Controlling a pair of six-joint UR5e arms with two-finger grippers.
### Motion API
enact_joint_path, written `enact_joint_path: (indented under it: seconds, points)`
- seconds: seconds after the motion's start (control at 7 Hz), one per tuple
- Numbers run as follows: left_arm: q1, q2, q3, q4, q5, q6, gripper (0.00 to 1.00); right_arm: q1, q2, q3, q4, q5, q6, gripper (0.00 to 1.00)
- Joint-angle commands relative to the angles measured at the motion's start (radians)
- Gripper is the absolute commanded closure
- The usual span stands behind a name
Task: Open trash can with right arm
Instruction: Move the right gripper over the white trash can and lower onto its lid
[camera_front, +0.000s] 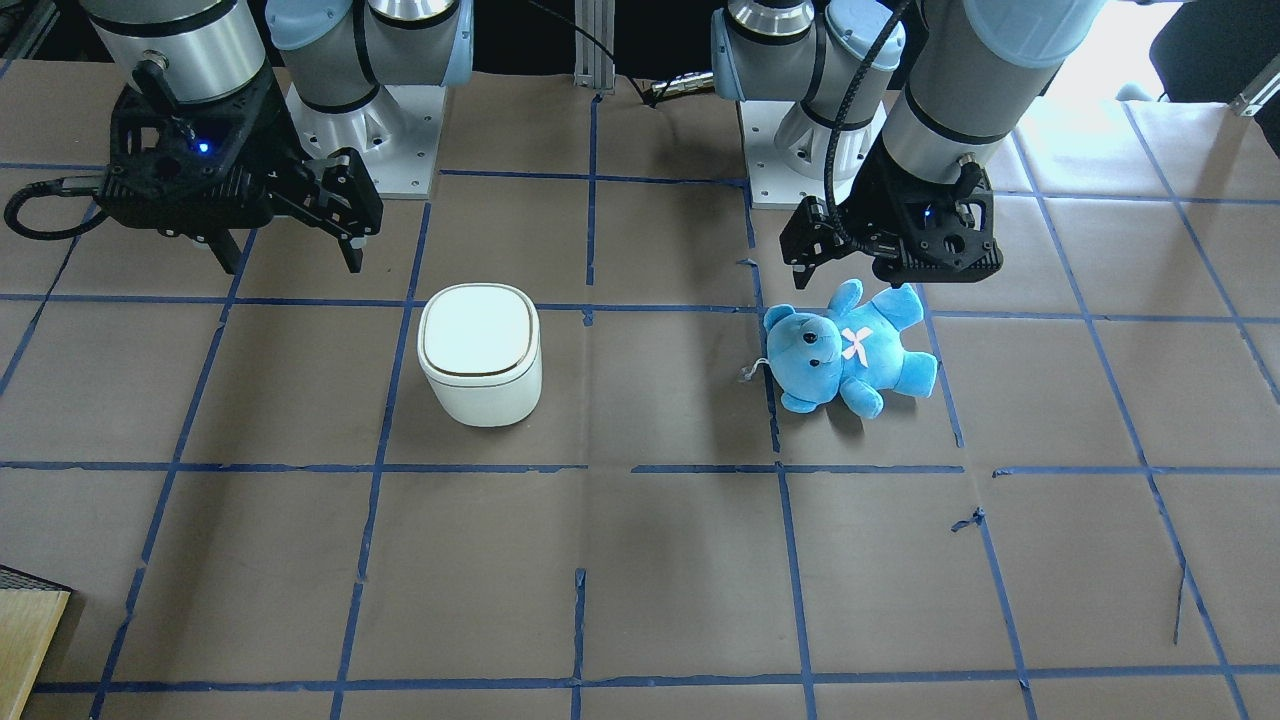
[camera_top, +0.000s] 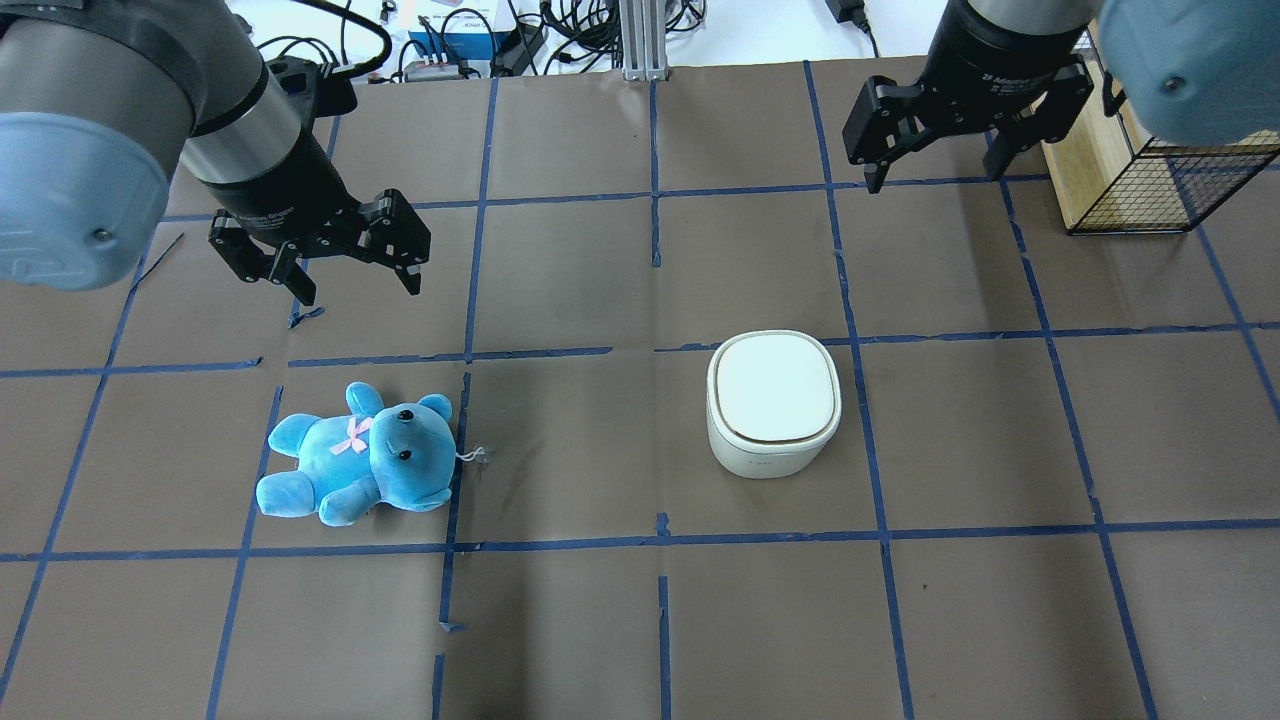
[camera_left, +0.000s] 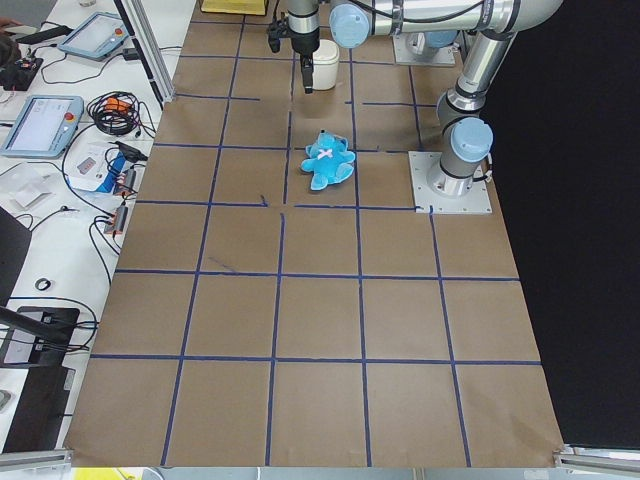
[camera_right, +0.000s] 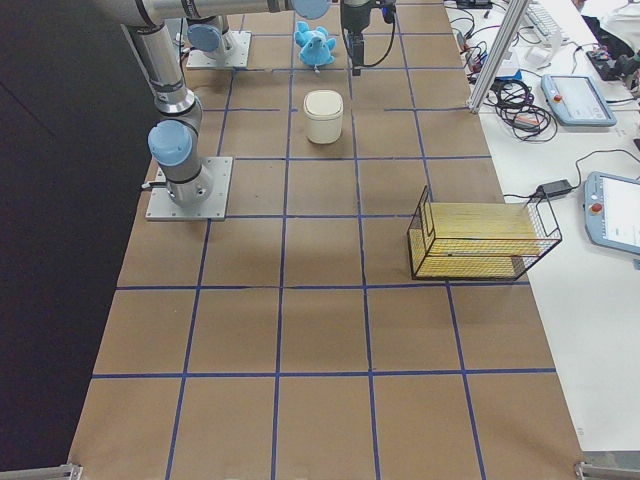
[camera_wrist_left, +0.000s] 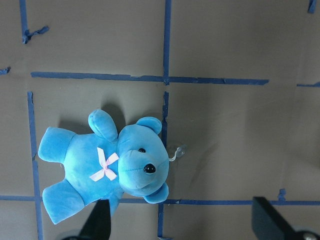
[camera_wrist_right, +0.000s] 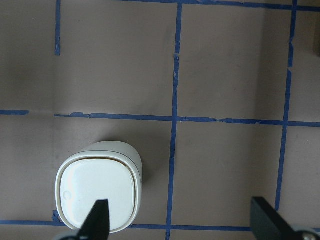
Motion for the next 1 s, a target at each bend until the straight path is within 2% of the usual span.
enact_joint_path:
  seconds: [0.0, 0.29, 0.57, 0.71, 0.86]
  points:
    - [0.000, 0.000, 0.000, 0.000, 0.000, 0.000, 0.00, 0.001, -0.001, 0.006, -0.006, 0.000, 0.000, 0.00]
    - [0.000, 0.000, 0.000, 0.000, 0.000, 0.000, 0.00, 0.009, 0.001, 0.015, -0.003, -0.001, 0.001, 0.00]
    - [0.000, 0.000, 0.000, 0.000, 0.000, 0.000, 0.00, 0.015, 0.008, 0.085, 0.000, 0.012, 0.021, 0.00]
    - [0.000, 0.000, 0.000, 0.000, 0.000, 0.000, 0.00, 0.017, 0.010, 0.108, -0.050, 0.029, 0.033, 0.00]
    - [0.000, 0.000, 0.000, 0.000, -0.002, 0.000, 0.00, 0.023, 0.018, 0.124, -0.067, 0.025, 0.035, 0.68]
